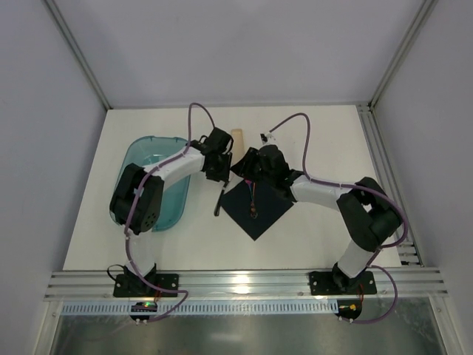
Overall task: Place the utensils on the paper napkin and roll it up
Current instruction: Pick up the utensils from the center of the board.
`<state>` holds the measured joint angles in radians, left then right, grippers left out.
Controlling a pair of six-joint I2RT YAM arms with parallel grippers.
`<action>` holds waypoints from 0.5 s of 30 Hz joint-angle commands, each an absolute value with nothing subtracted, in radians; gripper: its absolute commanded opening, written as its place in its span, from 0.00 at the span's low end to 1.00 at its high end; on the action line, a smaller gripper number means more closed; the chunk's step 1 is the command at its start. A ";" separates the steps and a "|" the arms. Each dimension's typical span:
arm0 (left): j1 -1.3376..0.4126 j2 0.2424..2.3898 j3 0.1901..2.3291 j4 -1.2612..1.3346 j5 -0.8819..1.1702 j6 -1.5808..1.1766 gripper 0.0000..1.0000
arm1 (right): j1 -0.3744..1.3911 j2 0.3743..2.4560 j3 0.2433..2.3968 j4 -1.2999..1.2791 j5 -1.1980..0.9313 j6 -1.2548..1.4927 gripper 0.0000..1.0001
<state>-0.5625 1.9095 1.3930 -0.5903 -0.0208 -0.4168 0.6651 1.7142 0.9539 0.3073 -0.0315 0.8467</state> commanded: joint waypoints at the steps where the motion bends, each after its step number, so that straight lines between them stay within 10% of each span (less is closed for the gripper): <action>1: -0.563 1.951 1.434 -0.554 0.034 -0.388 0.36 | 0.652 1.652 0.928 0.310 -0.009 0.802 0.35; 15: -0.571 2.008 1.382 -0.615 -0.133 -0.436 0.38 | 0.614 1.649 0.894 0.324 -0.023 0.805 0.35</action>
<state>-0.5690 1.9999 1.4086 -0.5694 -0.0277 -0.4152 0.6174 1.6669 0.8875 0.3027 -0.0319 0.8223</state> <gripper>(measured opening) 0.377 0.355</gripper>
